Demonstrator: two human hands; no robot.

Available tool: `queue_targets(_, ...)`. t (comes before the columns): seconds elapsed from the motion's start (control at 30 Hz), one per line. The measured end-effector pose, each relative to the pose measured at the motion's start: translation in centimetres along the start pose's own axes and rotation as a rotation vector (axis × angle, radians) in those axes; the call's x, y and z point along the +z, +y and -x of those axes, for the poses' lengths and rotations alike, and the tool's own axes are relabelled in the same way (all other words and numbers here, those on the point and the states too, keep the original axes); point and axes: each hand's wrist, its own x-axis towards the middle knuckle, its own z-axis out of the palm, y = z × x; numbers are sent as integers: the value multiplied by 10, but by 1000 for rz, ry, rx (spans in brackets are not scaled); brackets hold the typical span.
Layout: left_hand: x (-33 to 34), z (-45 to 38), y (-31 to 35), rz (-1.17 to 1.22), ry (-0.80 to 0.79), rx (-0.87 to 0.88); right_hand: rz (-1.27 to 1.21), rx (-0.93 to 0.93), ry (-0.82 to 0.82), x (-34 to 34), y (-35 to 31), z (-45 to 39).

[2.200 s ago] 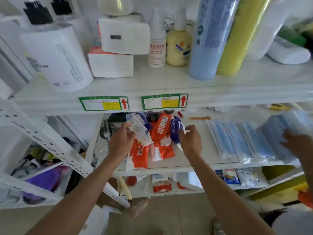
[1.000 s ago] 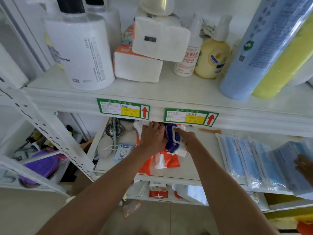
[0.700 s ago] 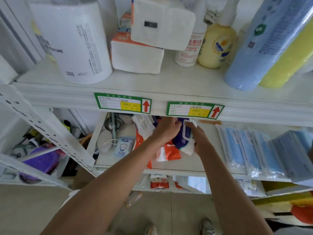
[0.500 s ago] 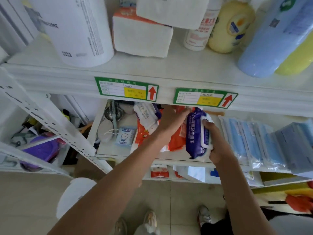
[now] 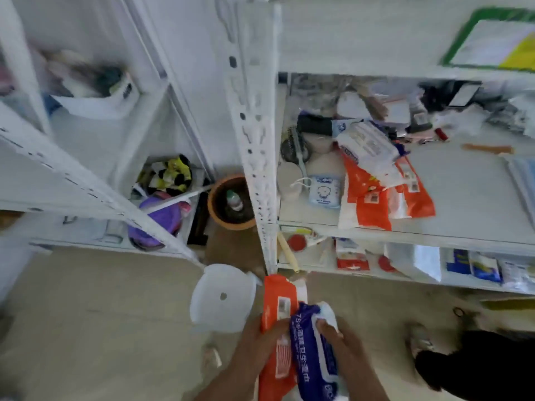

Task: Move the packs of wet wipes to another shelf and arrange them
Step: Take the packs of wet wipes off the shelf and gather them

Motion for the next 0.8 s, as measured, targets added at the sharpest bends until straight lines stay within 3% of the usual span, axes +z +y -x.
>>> queue_targets(0.13, -123, -58, -48, -119, 22, -67, 106, 21, 75, 104, 51, -58)
queue_targets(0.3, -224, -122, -83, -173, 111, -138, -87, 214, 37, 183, 102, -118)
queue_targets(0.4, -264, -175, -98, -201, 154, -117, -177, 282, 81, 206, 123, -158)
queue_targets(0.63, -325, -309, -150, -206, 107, -31, -18, 312, 109, 244, 200, -292)
queue_targets(0.8, -335, -392, -174, -246, 109, 28, -11, 215, 97, 274, 206, -357)
